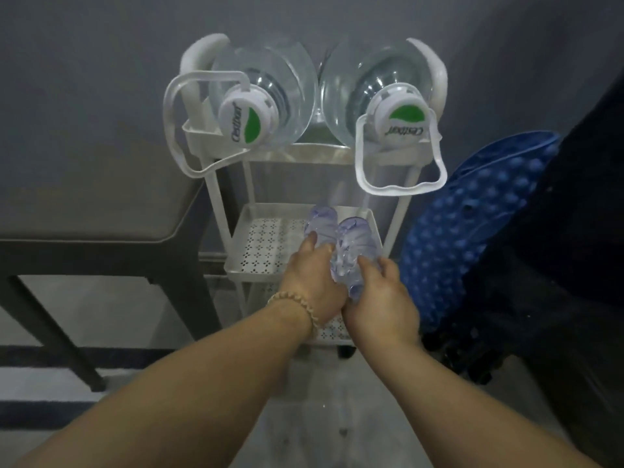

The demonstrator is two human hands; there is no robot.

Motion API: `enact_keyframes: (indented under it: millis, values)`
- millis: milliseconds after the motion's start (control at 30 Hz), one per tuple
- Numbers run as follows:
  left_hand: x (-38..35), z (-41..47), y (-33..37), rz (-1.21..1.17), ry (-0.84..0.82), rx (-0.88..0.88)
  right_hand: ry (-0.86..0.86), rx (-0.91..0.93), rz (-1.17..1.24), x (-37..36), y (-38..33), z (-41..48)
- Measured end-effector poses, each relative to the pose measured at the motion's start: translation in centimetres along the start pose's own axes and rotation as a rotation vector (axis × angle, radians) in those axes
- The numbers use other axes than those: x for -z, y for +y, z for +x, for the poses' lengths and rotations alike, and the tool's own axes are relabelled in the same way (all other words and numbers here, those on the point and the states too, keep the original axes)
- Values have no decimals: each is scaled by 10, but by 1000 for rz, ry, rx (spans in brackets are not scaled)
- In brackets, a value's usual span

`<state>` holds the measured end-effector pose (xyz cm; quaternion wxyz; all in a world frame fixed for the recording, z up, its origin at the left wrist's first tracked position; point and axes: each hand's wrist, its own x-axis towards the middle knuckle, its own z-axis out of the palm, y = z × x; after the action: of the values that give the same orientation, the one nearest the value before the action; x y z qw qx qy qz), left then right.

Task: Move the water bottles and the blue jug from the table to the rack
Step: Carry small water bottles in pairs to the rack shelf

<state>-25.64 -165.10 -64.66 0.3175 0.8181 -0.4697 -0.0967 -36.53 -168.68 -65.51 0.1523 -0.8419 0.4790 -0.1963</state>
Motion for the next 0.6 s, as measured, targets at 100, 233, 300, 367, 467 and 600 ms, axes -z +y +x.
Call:
enact_keyframes:
  millis: [100, 233, 300, 367, 467, 600]
  values:
    - [-3, 6, 4, 40, -5, -5, -11, -7, -58, 0, -2, 4]
    - [2, 21, 9, 34, -86, -8, -36, -5, -93, 2, -8, 20]
    - [6, 29, 4, -13, -117, 36, -84, -8, -107, 4, -10, 28]
    - [10, 29, 0, -36, -172, 25, -142, -2, -127, 7, -10, 33]
    - [13, 26, -10, -49, -285, -52, -231, 51, -68, 11, -7, 34]
    - [13, 17, -18, -40, -349, -115, -270, 162, 68, 14, 8, 26]
